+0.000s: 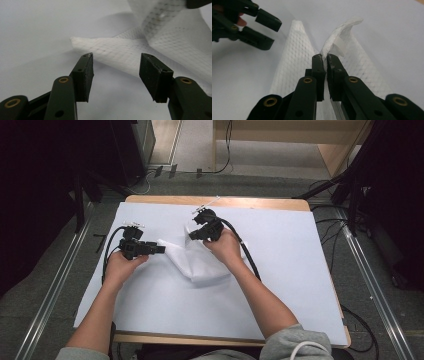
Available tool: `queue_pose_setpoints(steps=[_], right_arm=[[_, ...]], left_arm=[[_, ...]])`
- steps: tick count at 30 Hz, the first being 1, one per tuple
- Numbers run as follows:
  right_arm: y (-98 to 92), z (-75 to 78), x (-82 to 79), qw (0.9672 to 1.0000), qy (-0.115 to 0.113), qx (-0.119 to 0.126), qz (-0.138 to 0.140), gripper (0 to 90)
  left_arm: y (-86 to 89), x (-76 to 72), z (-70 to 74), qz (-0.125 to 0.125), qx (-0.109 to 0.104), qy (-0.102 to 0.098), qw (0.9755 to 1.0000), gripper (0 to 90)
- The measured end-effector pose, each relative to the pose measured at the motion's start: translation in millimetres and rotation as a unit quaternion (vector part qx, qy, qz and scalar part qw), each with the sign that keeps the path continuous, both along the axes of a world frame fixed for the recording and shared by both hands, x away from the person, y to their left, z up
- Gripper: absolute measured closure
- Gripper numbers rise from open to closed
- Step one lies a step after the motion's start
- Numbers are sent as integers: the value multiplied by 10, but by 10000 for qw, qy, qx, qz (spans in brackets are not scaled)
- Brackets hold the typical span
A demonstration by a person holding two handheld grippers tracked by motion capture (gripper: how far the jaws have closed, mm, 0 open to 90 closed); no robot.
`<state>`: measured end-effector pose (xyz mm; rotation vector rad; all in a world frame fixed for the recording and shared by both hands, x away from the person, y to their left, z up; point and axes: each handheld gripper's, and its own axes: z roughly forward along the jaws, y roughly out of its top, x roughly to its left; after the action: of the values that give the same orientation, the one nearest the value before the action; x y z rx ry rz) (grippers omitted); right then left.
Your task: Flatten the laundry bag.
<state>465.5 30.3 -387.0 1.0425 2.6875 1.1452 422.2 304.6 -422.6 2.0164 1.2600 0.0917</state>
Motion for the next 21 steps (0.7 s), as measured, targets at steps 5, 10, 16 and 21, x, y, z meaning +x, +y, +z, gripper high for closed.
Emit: queue_pose_setpoints(steps=[5,10,16,21], right_arm=[[-248,187,-285,9995,-194,230,85,870],[-527,270,-571,9987,-291,410,114,870],[-847,303,-844,9977,-370,559,40,869],[-1012,276,-1001,9974,-399,605,6,869]], left_arm=[[-27,-13,17,-29,5,-34,10000,459],[-48,-16,29,-54,34,-61,10000,441],[-119,22,12,-159,78,-92,9998,418],[-208,90,7,-300,177,-141,9993,418]])
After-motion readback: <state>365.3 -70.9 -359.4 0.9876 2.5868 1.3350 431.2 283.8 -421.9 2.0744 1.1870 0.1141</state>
